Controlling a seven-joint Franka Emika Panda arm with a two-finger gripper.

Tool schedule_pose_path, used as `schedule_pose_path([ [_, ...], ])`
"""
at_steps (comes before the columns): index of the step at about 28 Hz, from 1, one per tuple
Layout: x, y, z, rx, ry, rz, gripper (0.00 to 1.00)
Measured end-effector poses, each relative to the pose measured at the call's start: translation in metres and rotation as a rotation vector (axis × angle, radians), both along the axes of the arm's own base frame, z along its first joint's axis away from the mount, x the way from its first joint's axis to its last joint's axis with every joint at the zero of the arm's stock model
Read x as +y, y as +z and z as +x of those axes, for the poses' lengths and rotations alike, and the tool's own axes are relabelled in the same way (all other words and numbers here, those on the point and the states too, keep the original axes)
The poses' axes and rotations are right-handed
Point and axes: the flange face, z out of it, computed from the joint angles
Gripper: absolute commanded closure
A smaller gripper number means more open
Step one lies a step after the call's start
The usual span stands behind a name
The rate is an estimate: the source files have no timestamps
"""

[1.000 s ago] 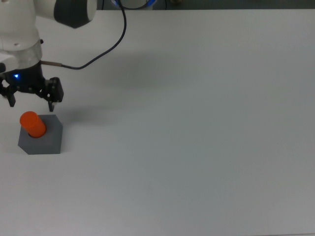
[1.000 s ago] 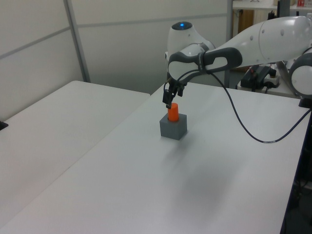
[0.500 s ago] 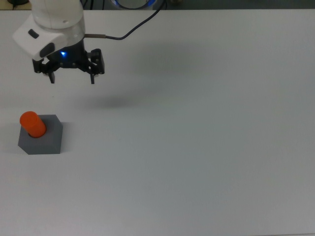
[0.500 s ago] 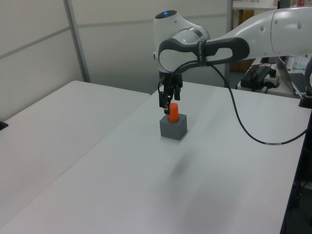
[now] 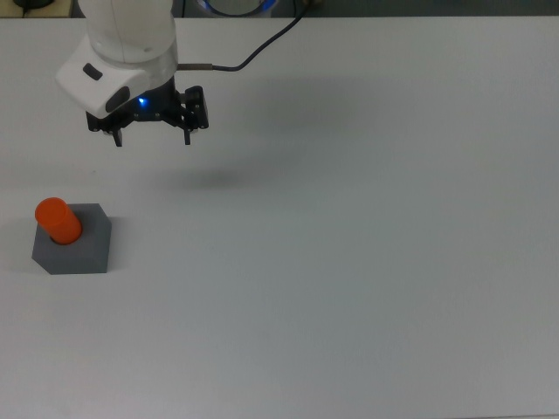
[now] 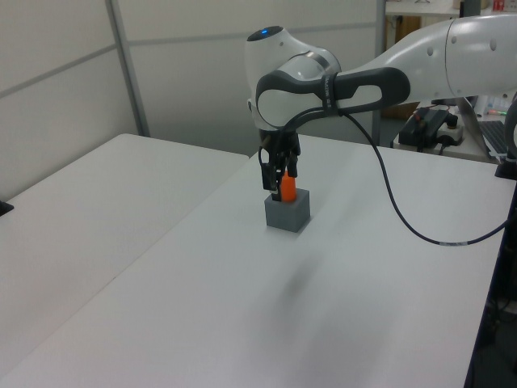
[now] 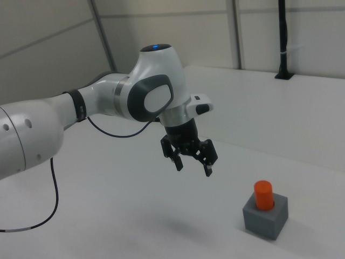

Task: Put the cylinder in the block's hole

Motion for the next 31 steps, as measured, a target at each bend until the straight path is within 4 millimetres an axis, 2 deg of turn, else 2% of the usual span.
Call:
schedule_pose_path([
  [9,0.011,-0.004,0.000,0.008,-0.001,0.049,0.00],
  [31,0.012,-0.004,0.000,0.009,-0.002,0.055,0.00],
])
